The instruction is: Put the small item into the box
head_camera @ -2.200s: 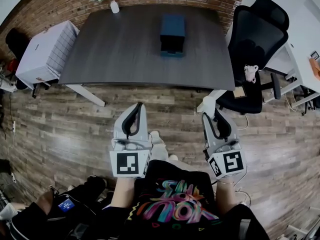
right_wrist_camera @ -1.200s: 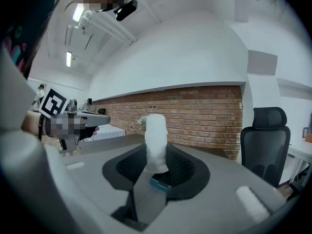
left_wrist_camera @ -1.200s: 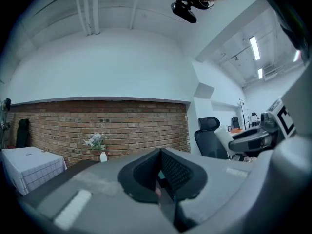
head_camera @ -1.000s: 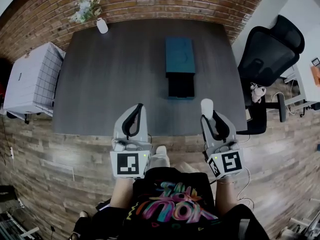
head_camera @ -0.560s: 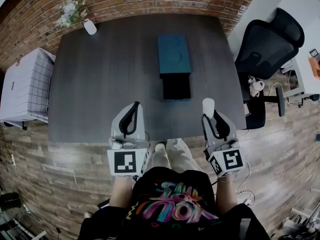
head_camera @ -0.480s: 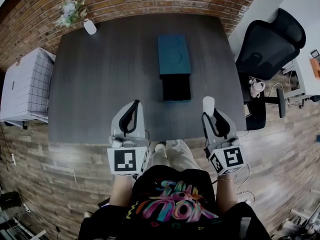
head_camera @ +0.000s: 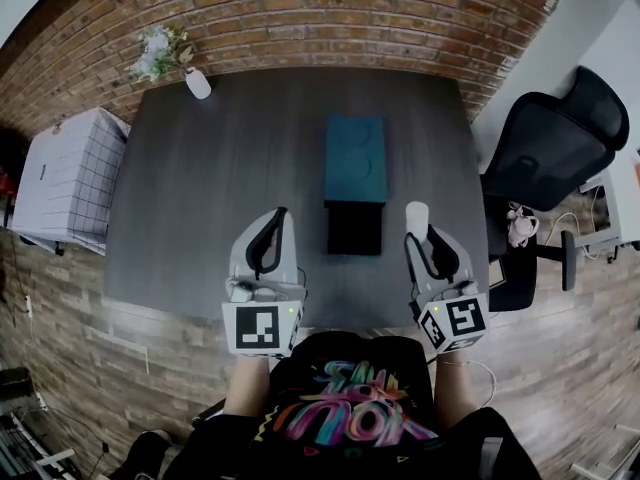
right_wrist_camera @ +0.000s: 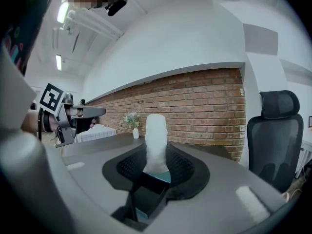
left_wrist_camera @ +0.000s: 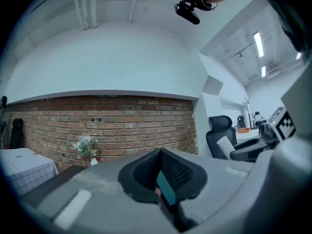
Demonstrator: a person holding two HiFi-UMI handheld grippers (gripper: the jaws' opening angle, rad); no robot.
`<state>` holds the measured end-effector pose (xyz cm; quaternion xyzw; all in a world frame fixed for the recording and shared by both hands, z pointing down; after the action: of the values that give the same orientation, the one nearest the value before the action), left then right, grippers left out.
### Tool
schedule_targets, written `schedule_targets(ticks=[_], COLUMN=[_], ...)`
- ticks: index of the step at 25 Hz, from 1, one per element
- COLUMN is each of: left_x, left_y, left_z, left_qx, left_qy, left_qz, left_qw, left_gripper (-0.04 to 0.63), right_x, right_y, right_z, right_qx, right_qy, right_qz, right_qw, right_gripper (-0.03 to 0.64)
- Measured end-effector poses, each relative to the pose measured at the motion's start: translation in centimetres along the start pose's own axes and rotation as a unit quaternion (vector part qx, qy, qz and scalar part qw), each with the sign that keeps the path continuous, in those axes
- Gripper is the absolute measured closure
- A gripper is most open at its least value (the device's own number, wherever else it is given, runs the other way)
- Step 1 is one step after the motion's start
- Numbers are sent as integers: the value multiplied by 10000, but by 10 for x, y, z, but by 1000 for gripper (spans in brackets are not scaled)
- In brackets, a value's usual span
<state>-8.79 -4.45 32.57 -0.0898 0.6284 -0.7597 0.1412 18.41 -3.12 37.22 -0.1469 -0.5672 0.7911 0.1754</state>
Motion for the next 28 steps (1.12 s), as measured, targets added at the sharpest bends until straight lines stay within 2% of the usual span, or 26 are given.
schedule_targets(ticks=[5, 12, 20, 28], left_x=[1, 14, 40, 49], left_y=[4, 2, 13, 11], left_z=[14, 21, 34, 47], left_qx=[31, 147, 31, 83], left_qy=[234, 425, 408, 298], left_qz=[-11, -40, 51, -12], left_qw=[9997, 9990, 9991, 9995], left_gripper=[594, 594, 594, 594], right_x=[-14, -9, -12, -8], right_y=[20, 30, 35, 37], right_z=[26, 51, 62, 75], right_qx=[-99, -36, 9, 153], right_qy=[277, 611, 467, 551], right_qz=[-189, -372, -312, -420], right_qw=[9994, 9974, 9984, 9975], right_gripper=[486, 486, 486, 486])
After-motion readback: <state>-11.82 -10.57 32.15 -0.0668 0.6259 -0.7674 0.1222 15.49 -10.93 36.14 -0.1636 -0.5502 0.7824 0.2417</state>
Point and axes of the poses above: the fingertips, and each gripper's own axes: z forward along the fingers, x to its left, y out of its top, the point moved 8 cm from there along -z, backward along the fingers, and after that the axes turned 7 degrees about x, right-handed, at the moved point
